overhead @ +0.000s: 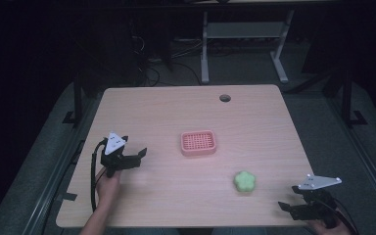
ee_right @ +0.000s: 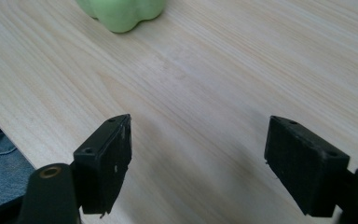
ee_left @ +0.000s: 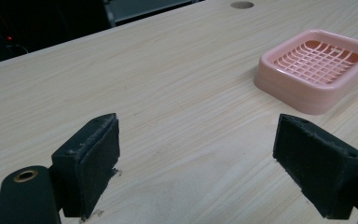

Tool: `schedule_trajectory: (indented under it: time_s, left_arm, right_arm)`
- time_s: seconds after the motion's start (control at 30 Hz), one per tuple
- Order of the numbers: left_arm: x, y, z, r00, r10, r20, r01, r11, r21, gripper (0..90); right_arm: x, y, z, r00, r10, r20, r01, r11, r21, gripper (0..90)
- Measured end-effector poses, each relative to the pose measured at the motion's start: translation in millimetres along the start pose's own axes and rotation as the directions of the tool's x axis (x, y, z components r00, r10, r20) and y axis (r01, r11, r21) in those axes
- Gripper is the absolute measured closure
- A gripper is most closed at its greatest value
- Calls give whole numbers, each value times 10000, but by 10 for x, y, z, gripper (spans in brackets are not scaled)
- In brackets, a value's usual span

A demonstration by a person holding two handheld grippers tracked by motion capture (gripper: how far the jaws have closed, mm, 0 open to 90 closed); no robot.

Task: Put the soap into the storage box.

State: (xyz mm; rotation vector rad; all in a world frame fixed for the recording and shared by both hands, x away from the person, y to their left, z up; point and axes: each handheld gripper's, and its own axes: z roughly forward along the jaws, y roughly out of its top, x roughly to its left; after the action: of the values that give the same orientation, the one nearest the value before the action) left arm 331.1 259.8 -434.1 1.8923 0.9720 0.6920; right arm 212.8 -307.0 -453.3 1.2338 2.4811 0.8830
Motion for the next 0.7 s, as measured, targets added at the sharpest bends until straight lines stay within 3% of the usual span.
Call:
schedule_trajectory:
  time_s: [0.33,0.7]
  left_arm:
    - [-2,4,-5,10000,34,-17,-34,10000,-13,143]
    - [39,-6,-18,9999,7,-114,-7,10000,-20,143]
  right_arm:
    - [100,279,60,9966,-793,-219,801,9960,384,227]
    - [143,429,101,9945,-892,-540,925,9938,614,219]
